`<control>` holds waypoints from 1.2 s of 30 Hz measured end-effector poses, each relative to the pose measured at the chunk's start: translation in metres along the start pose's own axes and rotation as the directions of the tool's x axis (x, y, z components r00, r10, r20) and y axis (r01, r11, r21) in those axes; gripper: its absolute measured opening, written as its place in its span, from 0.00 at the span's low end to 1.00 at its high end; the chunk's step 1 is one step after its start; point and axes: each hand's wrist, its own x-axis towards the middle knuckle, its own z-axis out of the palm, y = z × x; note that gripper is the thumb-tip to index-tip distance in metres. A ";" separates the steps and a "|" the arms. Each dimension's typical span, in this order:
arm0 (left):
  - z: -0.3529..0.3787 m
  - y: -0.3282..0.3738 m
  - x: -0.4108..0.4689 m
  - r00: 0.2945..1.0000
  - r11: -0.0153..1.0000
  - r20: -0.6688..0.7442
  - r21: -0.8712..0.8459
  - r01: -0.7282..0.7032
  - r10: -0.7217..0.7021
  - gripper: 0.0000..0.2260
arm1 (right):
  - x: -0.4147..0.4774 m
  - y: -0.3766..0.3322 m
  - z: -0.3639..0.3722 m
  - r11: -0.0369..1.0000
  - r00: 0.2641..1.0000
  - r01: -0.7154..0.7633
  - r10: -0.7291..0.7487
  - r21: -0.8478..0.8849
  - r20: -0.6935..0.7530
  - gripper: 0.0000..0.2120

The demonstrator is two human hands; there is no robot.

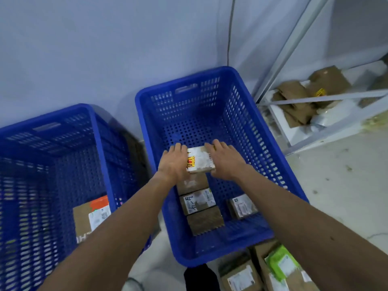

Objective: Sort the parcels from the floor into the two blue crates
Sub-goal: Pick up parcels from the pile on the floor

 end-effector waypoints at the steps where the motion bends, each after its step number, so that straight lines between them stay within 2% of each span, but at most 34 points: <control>1: 0.011 -0.003 0.016 1.000 1.000 0.003 0.008 0.011 -0.011 0.35 | 0.016 0.003 0.011 1.000 1.000 -0.005 0.005 0.001 0.010 0.44; 5: 0.060 -0.011 0.064 0.998 0.997 0.041 0.062 0.053 -0.056 0.36 | 0.072 0.009 0.060 0.998 0.996 -0.032 0.028 0.049 0.084 0.40; 15: 0.169 -0.022 0.147 0.959 0.977 0.203 0.125 0.174 -0.197 0.36 | 0.164 0.014 0.174 0.999 0.988 -0.033 0.029 0.024 0.153 0.42; 20: 0.199 -0.028 0.162 0.893 0.969 0.382 0.018 0.248 -0.236 0.36 | 0.177 0.013 0.203 0.990 0.969 -0.003 -0.032 0.140 0.247 0.43; 26: 0.195 -0.027 0.162 0.856 0.962 0.444 0.058 0.268 -0.266 0.36 | 0.179 0.010 0.204 0.988 0.965 0.010 -0.049 0.151 0.257 0.40; 29: 0.188 -0.023 0.154 0.857 0.965 0.445 0.100 0.241 -0.260 0.35 | 0.177 0.008 0.198 0.987 0.949 -0.022 -0.031 0.162 0.314 0.41; 34: 0.148 -0.014 0.126 0.878 0.976 0.428 0.057 0.209 -0.213 0.23 | 0.150 0.014 0.155 0.989 0.922 -0.107 0.061 0.100 0.381 0.42; 36: 0.129 -0.006 0.101 0.882 0.985 0.443 0.011 0.172 -0.159 0.24 | 0.125 0.013 0.134 0.987 0.911 -0.135 0.088 0.091 0.402 0.40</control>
